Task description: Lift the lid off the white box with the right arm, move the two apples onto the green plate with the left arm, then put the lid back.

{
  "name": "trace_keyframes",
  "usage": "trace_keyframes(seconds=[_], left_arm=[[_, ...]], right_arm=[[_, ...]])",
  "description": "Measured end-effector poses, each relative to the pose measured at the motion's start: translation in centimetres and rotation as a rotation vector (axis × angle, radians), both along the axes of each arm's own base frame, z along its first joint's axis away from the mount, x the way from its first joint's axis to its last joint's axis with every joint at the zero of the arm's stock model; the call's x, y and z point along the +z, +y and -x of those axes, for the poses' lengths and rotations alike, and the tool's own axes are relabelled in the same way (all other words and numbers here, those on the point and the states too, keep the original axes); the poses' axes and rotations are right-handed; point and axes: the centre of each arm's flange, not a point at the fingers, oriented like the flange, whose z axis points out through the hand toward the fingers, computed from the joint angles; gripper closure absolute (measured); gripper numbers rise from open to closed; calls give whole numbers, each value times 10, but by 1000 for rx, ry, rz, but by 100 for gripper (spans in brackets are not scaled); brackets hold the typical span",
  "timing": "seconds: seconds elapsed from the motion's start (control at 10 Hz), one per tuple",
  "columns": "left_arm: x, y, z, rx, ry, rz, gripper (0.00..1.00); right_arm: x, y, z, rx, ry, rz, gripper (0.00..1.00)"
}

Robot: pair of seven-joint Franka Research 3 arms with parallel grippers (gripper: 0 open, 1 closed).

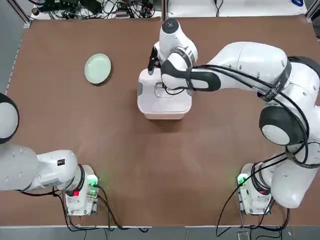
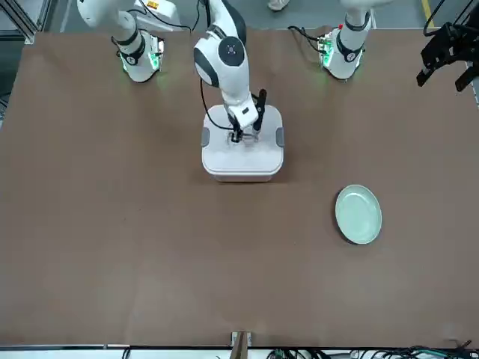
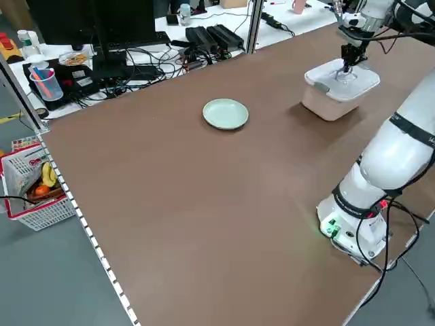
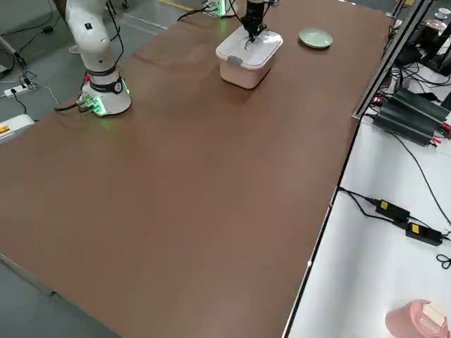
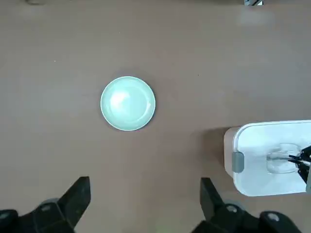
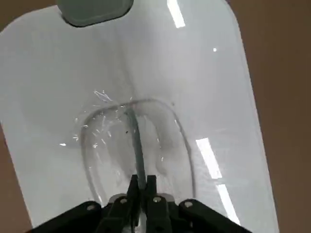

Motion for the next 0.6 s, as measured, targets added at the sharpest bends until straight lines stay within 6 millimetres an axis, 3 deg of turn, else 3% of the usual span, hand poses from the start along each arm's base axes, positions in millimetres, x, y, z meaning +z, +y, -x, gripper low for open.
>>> trace_keyframes(seconds=[0.3, 0.4, 0.6], left_arm=[[-1, -1, 1, -3, 8, -1, 0], [-1, -1, 1, -2, 12, -1, 0], [-1, -1, 1, -1, 13, -1, 0]], right_arm=[[22, -6, 3, -27, 18, 13, 93], [38, -17, -5, -47, 17, 18, 93], [70, -67, -44, -69, 24, 26, 93]])
